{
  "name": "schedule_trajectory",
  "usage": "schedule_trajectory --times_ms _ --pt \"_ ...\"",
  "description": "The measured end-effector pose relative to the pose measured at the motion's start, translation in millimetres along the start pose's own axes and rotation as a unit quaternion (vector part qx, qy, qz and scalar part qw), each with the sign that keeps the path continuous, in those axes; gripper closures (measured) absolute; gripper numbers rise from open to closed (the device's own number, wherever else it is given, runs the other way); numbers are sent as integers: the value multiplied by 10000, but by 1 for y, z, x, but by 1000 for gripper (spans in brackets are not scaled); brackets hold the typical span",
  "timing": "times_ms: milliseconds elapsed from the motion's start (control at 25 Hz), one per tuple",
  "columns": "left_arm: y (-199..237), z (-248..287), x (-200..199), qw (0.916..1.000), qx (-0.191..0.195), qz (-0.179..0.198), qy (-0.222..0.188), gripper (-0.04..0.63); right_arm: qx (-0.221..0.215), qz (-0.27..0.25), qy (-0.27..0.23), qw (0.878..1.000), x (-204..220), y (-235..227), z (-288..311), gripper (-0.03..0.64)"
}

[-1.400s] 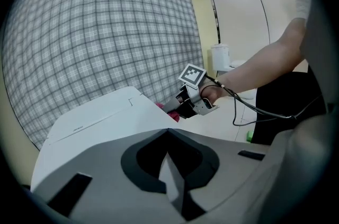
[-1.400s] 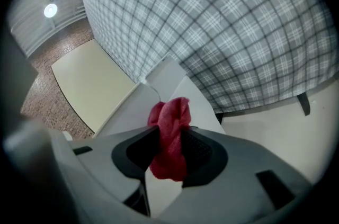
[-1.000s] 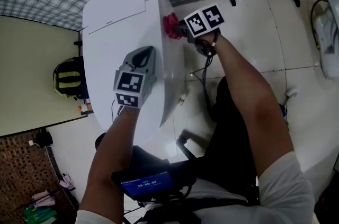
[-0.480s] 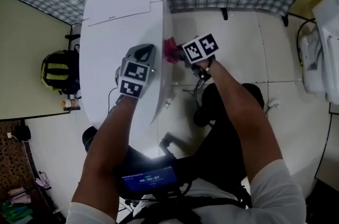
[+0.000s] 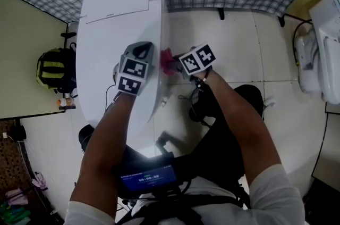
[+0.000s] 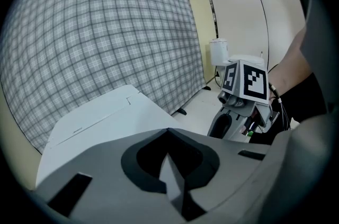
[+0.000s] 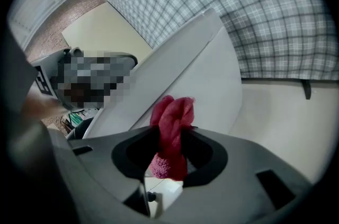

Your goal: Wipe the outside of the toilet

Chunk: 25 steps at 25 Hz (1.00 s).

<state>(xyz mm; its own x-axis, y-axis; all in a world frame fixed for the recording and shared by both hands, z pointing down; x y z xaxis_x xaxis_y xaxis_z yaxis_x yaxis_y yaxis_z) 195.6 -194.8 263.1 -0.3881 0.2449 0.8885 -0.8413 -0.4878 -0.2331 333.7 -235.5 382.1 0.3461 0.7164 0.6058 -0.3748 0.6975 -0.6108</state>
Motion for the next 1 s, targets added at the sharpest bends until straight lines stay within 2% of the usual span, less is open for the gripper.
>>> schedule_trajectory --times_ms 280,440,640,760,1000 --pt "6 0 -3 10000 68 22 -51 614 -418 -26 219 9989 8 12 3 485" --pt "5 -1 -3 10000 63 25 -56 615 -492 -404 641 9959 3 17 5 485" --pt "4 0 -4 10000 55 60 -51 615 -1002 -667 1090 9867 7 27 5 485" --pt "3 0 -4 10000 47 74 -44 615 -1259 -859 1428 9779 19 37 8 485" --pt "4 -3 -3 9999 -14 101 -5 612 -1815 -1462 2134 9488 44 68 18 483"
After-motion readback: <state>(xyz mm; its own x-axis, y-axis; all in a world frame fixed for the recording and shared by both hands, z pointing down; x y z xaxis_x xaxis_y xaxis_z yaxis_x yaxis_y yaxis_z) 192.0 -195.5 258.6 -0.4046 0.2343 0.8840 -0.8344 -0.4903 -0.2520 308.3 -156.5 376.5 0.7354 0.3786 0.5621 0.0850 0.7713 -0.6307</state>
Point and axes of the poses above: the fingertips, and each gripper's own axes: z forward along the fingers, y to its left, x out of its underside, the point moved 10 cm from there along -z, backward along the fingers, and after that the axes turned 7 degrees about -y, right-handed, at the moved point
